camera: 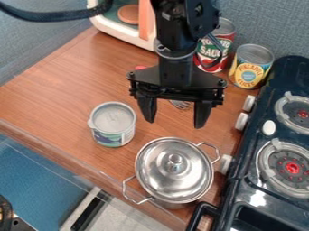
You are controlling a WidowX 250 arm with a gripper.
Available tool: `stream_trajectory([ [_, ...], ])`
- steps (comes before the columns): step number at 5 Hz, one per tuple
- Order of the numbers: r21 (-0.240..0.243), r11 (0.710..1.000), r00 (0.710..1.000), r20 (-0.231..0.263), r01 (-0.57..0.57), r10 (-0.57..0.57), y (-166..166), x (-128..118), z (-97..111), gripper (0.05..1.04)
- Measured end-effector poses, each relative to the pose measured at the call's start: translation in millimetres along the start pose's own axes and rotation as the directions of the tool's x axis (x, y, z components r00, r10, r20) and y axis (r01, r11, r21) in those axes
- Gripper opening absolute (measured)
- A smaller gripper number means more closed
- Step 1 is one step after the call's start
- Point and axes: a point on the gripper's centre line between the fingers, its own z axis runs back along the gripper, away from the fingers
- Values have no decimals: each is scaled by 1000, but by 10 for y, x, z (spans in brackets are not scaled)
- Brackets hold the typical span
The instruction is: Move the light blue can to below the microwave
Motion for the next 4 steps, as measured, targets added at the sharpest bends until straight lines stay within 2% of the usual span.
stream_trajectory([
  [1, 10, 1000, 1000, -19, -4, 4, 19, -31, -49, 1001],
  [2, 10, 997, 997, -26, -71, 71, 134, 20, -53, 1001],
  [3, 15, 976, 975, -32, -218, 219, 438, 164, -45, 1001],
  [4, 35, 948, 948, -15, -317, 317, 668, 221, -44, 1001],
])
